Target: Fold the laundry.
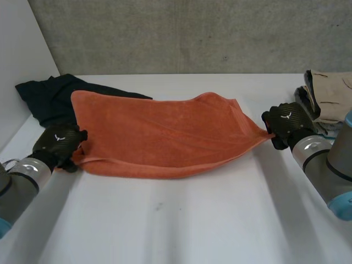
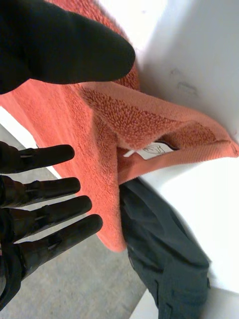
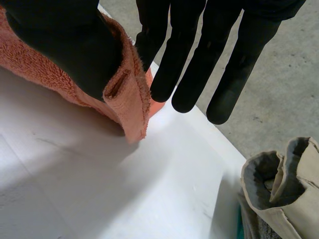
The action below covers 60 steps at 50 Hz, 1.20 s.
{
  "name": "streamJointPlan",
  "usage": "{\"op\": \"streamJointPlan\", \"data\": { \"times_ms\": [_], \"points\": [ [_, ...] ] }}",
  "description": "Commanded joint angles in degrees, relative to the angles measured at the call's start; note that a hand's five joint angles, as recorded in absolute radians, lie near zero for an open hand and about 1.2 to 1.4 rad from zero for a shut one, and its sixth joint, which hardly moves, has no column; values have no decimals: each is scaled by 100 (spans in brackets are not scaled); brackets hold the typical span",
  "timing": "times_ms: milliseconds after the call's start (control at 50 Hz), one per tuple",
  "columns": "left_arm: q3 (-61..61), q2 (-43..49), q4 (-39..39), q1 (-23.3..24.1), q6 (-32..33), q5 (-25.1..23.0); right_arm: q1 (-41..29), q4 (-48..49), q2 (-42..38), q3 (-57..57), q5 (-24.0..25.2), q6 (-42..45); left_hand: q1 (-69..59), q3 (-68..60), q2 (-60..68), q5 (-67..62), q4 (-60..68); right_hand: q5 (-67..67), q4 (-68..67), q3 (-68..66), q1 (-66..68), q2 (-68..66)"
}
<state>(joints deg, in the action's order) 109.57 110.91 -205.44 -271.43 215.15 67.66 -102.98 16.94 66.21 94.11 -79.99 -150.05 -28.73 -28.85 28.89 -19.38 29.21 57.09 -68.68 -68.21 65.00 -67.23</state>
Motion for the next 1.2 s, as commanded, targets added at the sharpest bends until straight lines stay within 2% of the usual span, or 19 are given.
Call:
{"op": "streamJointPlan", "data": {
  "times_ms": [20,160,380,440,480,540,580,660,680,720,740,780,800,880,980,1060,1140,1200],
  "points": [
    [-208,-52,513,-147,-17,-200,-29,3,-47,20,-8,2,-621,-609,605,-556,573,1291,-1132,-1179,1500,-1277],
    [-278,62,567,-156,-17,-183,-21,3,-47,20,-26,2,-688,-676,672,-623,640,1291,-1132,-1179,1500,-1277],
    [-673,782,163,-174,53,-148,-3,-6,-47,29,-35,11,-1444,-1431,1428,-1378,1396,1291,-1132,-1179,1500,-1277],
    [-770,827,84,-191,53,-25,6,-15,-38,29,-35,19,-2852,-2840,2836,-2787,2804,1291,-1132,-1179,1500,-1277],
    [-762,800,48,-209,53,107,14,-24,-38,29,-35,37,-5114,-5102,5098,-5049,5066,1291,-1132,-1179,1500,-1277],
    [-665,608,92,-270,53,213,14,-111,5,38,-35,37,-5127,-5115,5111,-5062,5079,1291,-1132,-1179,1500,-1277],
    [-516,161,145,-288,18,222,6,-278,76,55,-17,72,-5127,-5115,5111,-5062,5079,1291,-1132,-1179,1500,-1277],
    [-15,-780,259,-253,0,222,41,-1129,584,126,36,467,-5127,-5115,5111,-5062,5079,1291,-1132,-1179,1500,-1277],
    [81,-973,303,-244,0,222,110,-1610,812,160,44,755,-5127,-5115,5111,-5062,5079,1291,-1132,-1179,1500,-1277],
    [371,-1710,592,-227,71,230,364,-2400,1190,257,45,1247,-5127,-5115,5111,-5062,5079,1291,-1132,-1179,1500,-1277],
    [529,-2183,976,-235,97,230,470,-2640,1340,292,45,1450,-5127,-5115,5111,-5062,5079,1291,-1132,-1179,1500,-1277],
    [644,-2608,1434,-235,132,222,786,-3289,1813,397,45,1924,-5127,-5115,5111,-5062,5079,1291,-1132,-1179,1500,-1277],
    [723,-3028,2037,-279,202,213,892,-3502,1981,433,45,2083,-5127,-5115,5111,-5062,5079,1291,-1132,-1179,1500,-1277],
    [829,-3829,3532,-454,631,195,1437,-4434,2685,521,80,2796,-5127,-5115,5111,-5062,5079,1291,-1132,-1179,1500,-1277],
    [1084,-4113,4574,-657,1379,160,1877,-4814,2915,574,343,3254,-5127,-5115,5111,-5062,5079,1291,-1132,-1179,1500,-1277],
    [1181,-4025,4303,-631,1626,64,1913,-4568,2889,626,721,3114,-5127,-5115,5111,-5062,5079,1291,-1132,-1179,1500,-1277],
    [1076,-3323,3434,-543,1539,-138,1869,-3806,1873,531,827,2474,-5127,-5115,5111,-5062,5079,1291,-1132,-1179,1500,-1277],
    [725,-2647,2695,-140,1416,-156,1782,-3391,1422,390,748,2200,-5127,-5115,5111,-5062,5079,1291,-1132,-1179,1500,-1277]
  ]
}}
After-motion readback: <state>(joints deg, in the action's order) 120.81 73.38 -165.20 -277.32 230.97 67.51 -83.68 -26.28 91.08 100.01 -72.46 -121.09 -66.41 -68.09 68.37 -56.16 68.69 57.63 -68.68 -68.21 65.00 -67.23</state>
